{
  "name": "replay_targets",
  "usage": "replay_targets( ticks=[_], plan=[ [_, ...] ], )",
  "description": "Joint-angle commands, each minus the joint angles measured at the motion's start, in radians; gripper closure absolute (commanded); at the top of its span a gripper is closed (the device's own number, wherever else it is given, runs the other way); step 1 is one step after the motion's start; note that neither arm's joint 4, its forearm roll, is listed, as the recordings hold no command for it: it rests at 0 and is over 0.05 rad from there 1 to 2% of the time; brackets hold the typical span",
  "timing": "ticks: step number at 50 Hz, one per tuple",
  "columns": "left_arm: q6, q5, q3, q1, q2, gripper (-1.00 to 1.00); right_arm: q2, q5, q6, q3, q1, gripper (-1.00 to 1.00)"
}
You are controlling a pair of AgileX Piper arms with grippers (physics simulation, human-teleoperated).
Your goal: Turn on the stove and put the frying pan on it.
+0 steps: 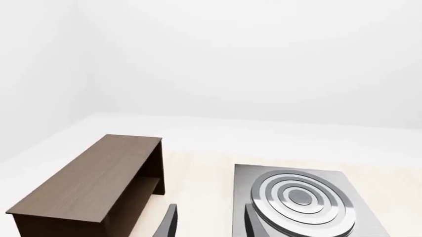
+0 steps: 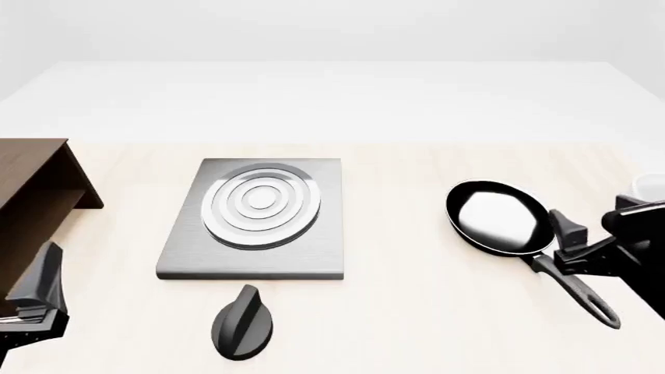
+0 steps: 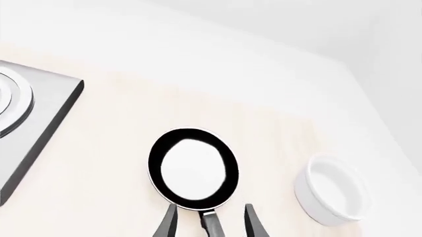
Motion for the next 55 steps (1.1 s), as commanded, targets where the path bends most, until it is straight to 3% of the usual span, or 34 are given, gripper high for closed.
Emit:
replay_targets(
  ticks=[1, 22, 24, 27, 40, 51, 55],
  plan=[
    [0.006, 0.024, 0.0, -0.017, 0.03, -1.0, 0.107, -0.071, -0.003, 0.019, -0.037, -1.0],
    [0.008, 0.025, 0.0, -0.018, 0.029, -1.0, 0.381, -0.324, -0.01, 0.069, -0.086, -1.0],
    [0.008, 0.024, 0.0, -0.017, 0.03, -1.0, 0.389, -0.31, -0.013, 0.052, -0.094, -1.0],
    [0.009, 0.022, 0.0, -0.018, 0.032, -1.0, 0.449, -0.372, -0.023, 0.062, -0.099, -1.0],
    [0.009, 0.014, 0.0, -0.016, 0.041, -1.0, 0.589, -0.469, -0.034, 0.052, -0.14, -1.0],
    [0.01, 0.02, 0.0, -0.013, 0.035, -1.0, 0.666, -0.544, -0.022, 0.085, -0.12, -1.0],
    [0.011, 0.02, 0.0, -0.013, 0.035, -1.0, 0.738, -0.614, -0.028, 0.105, -0.118, -1.0]
  ],
)
